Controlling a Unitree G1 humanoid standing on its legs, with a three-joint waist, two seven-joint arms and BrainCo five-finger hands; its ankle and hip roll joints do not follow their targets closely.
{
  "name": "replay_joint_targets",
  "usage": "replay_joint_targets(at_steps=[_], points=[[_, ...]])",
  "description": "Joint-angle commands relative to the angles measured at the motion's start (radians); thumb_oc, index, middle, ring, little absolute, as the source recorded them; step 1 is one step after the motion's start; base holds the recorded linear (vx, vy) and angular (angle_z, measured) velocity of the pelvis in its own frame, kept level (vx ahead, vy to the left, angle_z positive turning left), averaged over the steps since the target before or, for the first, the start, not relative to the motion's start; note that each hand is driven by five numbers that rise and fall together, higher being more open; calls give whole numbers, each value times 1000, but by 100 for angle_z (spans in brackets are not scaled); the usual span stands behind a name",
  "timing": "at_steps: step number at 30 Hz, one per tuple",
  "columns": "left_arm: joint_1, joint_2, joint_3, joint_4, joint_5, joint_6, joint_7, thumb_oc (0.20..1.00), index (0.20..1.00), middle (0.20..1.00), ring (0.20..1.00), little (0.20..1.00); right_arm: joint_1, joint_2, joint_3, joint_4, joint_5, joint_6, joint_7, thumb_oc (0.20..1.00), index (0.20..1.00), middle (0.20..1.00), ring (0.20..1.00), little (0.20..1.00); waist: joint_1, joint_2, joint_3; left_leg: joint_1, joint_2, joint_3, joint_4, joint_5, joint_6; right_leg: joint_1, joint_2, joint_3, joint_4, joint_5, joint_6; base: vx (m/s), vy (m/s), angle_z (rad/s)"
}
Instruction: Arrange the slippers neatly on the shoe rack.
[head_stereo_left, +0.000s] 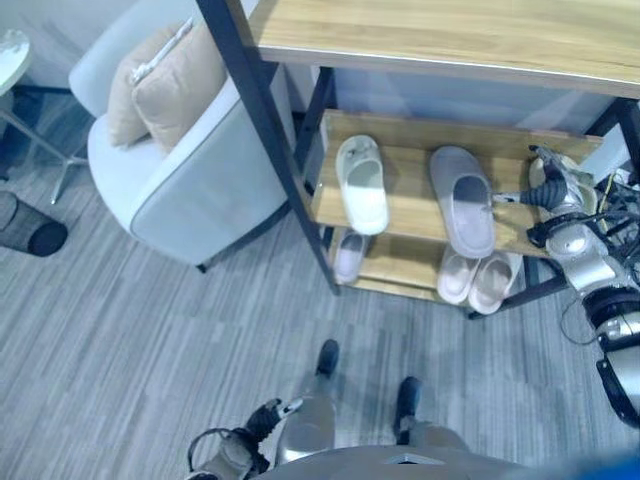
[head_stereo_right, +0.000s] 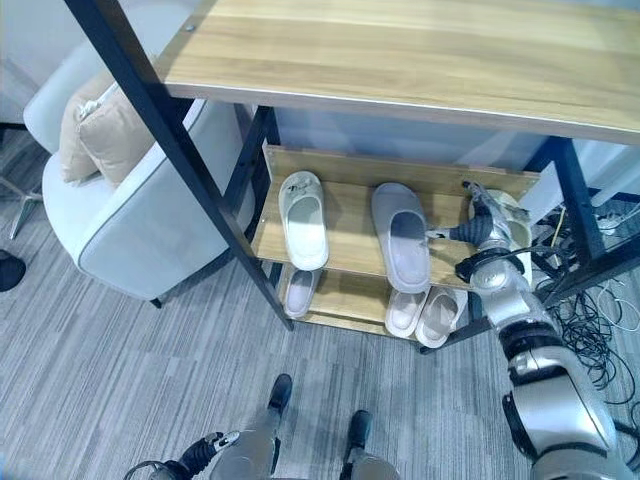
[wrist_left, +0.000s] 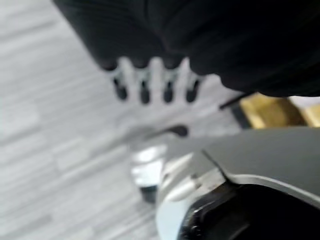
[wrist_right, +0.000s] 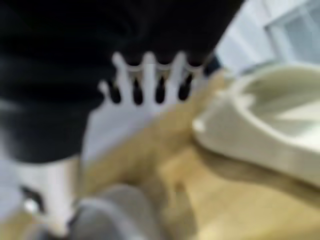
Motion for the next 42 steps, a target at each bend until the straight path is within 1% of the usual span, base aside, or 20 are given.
replay_joint_targets(at_steps=[1, 12, 17, 18, 19, 21, 23, 24, 27, 28, 29, 30, 33, 34, 35, 36, 37, 38, 39, 42], points=[[-51, 16, -74, 33, -22, -1, 2, 1000, 1000, 1000, 1000, 1000, -106, -81, 30, -44, 53, -21, -7, 1000, 1000, 1000, 1000, 1000, 35, -43, 86, 61, -36, -17, 48, -154, 43, -32, -127, 31, 127, -104, 99, 14, 35, 11], [-72, 14, -83, 35, -45, -3, 16, 1000, 1000, 1000, 1000, 1000, -154, -61, 58, 23, 117, -27, 1, 1000, 1000, 1000, 1000, 1000, 53, -41, 112, 11, -55, -39, 66, -151, 42, -49, -134, 9, 122, -104, 103, 1, 18, 7], [-82, 15, -91, 30, -49, -1, 29, 1000, 1000, 1000, 1000, 1000, -174, -45, 44, 84, 143, -25, -30, 1000, 1000, 1000, 1000, 1000, 66, -38, 116, -6, -65, -48, 68, -147, 40, -50, -141, -8, 114, -99, 107, -7, 27, 12], [-86, 15, -93, 31, -49, -2, 31, 1000, 1000, 1000, 1000, 1000, -175, -40, 34, 95, 156, -27, -36, 476, 476, 476, 476, 476, 68, -37, 119, -12, -68, -49, 70, -146, 38, -49, -143, -12, 112, -98, 107, -13, 10, 5], [-92, 15, -93, 30, -52, 0, 32, 1000, 1000, 1000, 1000, 1000, -177, -37, 24, 98, 171, -28, -45, 200, 200, 200, 200, 200, 71, -37, 120, -16, -71, -52, 70, -144, 37, -49, -144, -17, 108, -96, 108, -9, 30, 4], [-98, 9, -91, 26, -58, -2, 39, 1000, 1000, 1000, 1000, 1000, -152, -36, 1, 70, 170, -31, -64, 200, 200, 200, 200, 200, 72, -35, 120, -21, -76, -57, 64, -142, 35, -47, -148, -30, 104, -93, 110, -1, 38, 15], [-99, 3, -84, 20, -59, -2, 50, 1000, 1000, 1000, 1000, 1000, -97, -23, -49, -36, 138, -29, -116, 200, 200, 200, 200, 200, 69, -35, 123, -23, -78, -56, 62, -143, 36, -45, -152, -33, 100, -92, 112, -5, 43, 26], [-104, -12, -70, 24, -51, -1, 54, 1000, 1000, 1000, 1000, 1000, 7, -6, -127, -140, 94, -40, -163, 200, 200, 200, 200, 200, 59, -32, 128, -25, -82, -57, 65, -147, 39, -45, -154, -34, 102, -95, 113, -4, 19, 15], [-104, -19, -54, 30, -44, 0, 57, 1000, 1000, 1000, 1000, 1000, 92, 7, -186, -237, 84, -67, -185, 200, 200, 200, 200, 200, 51, -33, 129, -25, -84, -56, 65, -149, 42, -46, -156, -34, 104, -95, 115, 2, 19, 10], [-104, -33, -29, 37, -31, 4, 65, 1000, 1000, 1000, 1000, 1000, 196, 30, -250, -436, 36, -101, -212, 200, 200, 200, 200, 200, 32, -33, 135, -24, -82, -52, 64, -152, 44, -49, -157, -30, 106, -95, 116, 1, 13, 4], [-101, -30, -35, 38, -30, 3, 66, 1000, 1000, 1000, 1000, 1000, 217, 35, -264, -458, 29, -92, -210, 200, 200, 200, 200, 200, 37, -35, 132, -24, -82, -52, 64, -152, 44, -49, -157, -30, 107, -95, 116, 12, 15, 8], [-104, -41, -5, 39, -22, 2, 66, 1000, 1000, 1000, 1000, 1000, 322, 49, -330, -630, -30, -129, -217, 200, 200, 200, 200, 200, 14, -39, 136, -23, -80, -45, 64, -156, 46, -53, -158, -23, 108, -95, 117, 13, 14, 4], [-94, -51, 27, 41, -16, -2, 65, 1000, 1000, 1000, 1000, 1000, 544, 109, -422, -917, -121, -153, -169, 200, 200, 200, 200, 200, -21, -52, 135, -13, -74, -31, 67, -164, 49, -56, -157, -8, 111, -93, 121, 1, 4, -2], [-94, -51, 26, 41, -16, -2, 65, 1000, 1000, 1000, 1000, 1000, 547, 110, -423, -920, -122, -151, -168, 200, 200, 200, 200, 200, -19, -53, 134, -13, -74, -30, 67, -164, 49, -56, -157, -8, 111, -93, 121, 0, 9, -5], [-96, -58, 53, 47, -22, -1, 65, 1000, 1000, 1000, 1000, 1000, 630, 140, -430, -979, -125, -170, -137, 200, 200, 200, 200, 200, -45, -59, 136, -7, -69, -20, 68, -167, 49, -60, -156, 0, 113, -91, 123, 1, 5, -10], [-93, -57, 51, 47, -22, -1, 65, 1000, 1000, 1000, 1000, 1000, 639, 143, -434, -989, -125, -167, -134, 200, 200, 200, 200, 200, -42, -60, 133, -6, -69, -19, 68, -168, 49, -60, -156, 1, 113, -92, 123, -1, 7, -14], [-90, -58, 68, 45, -32, -4, 69, 1000, 1000, 1000, 1000, 1000, 704, 163, -428, -1025, -130, -176, -111, 200, 200, 200, 200, 200, -64, -67, 134, -1, -65, -13, 68, -170, 49, -63, -154, 11, 115, -91, 123, 0, 2, -16], [-87, -57, 67, 44, -32, -4, 70, 1000, 1000, 1000, 1000, 1000, 710, 165, -430, -1030, -130, -174, -108, 200, 200, 200, 200, 200, -62, -69, 132, 0, -65, -12, 67, -170, 49, -63, -154, 12, 115, -91, 123, -12, 5, -17], [-84, -56, 83, 43, -46, -8, 75, 1000, 1000, 1000, 1000, 1000, 761, 175, -411, -1048, -129, -180, -86, 200, 200, 200, 200, 200, -81, -76, 134, 6, -59, -1, 68, -172, 48, -66, -153, 23, 116, -88, 123, -12, 17, -21], [-84, -48, 98, 32, -70, -13, 80, 1000, 1000, 1000, 1000, 1000, 809, 164, -347, -1028, -131, -172, -34, 200, 200, 200, 200, 200, -100, -87, 139, 9, -54, 17, 74, -174, 48, -76, -150, 42, 123, -84, 124, -28, 12, -25]])
